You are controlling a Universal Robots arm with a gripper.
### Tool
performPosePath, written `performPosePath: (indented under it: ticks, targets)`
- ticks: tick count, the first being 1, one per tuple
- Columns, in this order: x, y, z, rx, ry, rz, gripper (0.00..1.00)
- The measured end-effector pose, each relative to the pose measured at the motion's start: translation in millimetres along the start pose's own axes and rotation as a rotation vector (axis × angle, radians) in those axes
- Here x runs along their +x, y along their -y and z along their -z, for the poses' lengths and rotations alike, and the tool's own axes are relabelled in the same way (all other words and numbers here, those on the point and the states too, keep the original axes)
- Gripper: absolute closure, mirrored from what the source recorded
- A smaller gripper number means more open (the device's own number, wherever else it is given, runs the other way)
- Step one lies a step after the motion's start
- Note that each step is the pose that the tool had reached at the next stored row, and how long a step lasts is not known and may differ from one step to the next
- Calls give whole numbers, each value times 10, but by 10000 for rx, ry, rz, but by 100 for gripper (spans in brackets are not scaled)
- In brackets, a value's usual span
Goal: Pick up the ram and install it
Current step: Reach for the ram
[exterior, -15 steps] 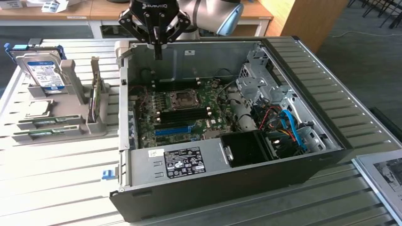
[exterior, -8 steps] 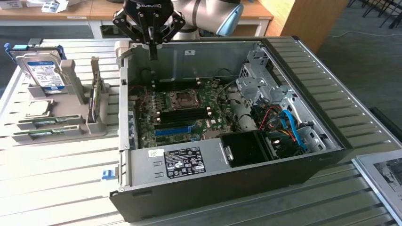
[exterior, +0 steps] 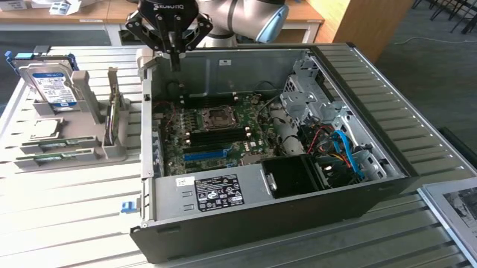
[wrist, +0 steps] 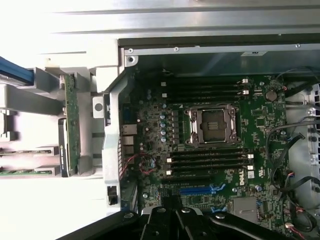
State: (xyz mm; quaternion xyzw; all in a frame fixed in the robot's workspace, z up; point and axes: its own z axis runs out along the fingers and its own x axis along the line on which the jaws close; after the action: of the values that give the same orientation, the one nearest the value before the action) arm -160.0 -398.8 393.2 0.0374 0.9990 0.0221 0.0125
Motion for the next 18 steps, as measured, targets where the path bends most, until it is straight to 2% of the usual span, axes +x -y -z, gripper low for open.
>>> performPosePath:
  ticks: [18]
  targets:
    - [244,18,6,0,1,1,90]
